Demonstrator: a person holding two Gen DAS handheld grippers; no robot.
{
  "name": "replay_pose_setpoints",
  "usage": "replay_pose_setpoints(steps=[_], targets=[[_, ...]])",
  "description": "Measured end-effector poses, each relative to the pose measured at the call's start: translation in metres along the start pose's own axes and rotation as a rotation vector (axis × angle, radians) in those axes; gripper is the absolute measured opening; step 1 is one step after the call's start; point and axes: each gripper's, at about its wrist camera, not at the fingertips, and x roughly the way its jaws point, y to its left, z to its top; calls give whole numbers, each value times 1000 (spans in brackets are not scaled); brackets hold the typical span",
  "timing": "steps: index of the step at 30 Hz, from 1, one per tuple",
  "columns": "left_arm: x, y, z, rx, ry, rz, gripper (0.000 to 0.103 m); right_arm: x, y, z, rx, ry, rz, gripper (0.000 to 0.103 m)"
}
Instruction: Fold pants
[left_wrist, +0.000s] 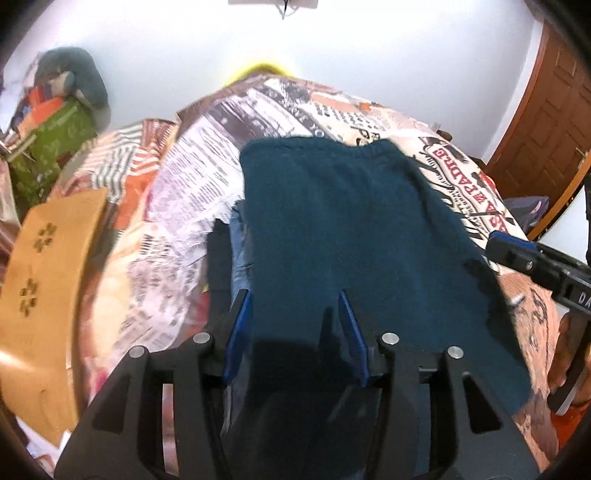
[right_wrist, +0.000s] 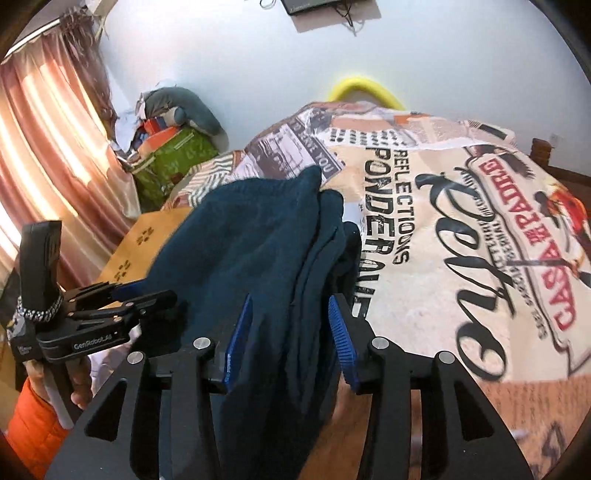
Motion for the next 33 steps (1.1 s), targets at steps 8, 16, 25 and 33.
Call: replay_pose_setpoints(steps=[8,16,25,33], targets=[[-141,-22,-16,3,-177,0,47,-91,36,-1,-108,-127,4,46],[-289,-68,-59,69,-437,5,49,-216,97,-27,-229,-355,37,54],[-400,-100,-131,59,-666,-1,49,-310,151,-85,-289,-554,97,54],[-428,-116,-179,52,-751,38,84,-325,170,-124,-313,-628,49,68]])
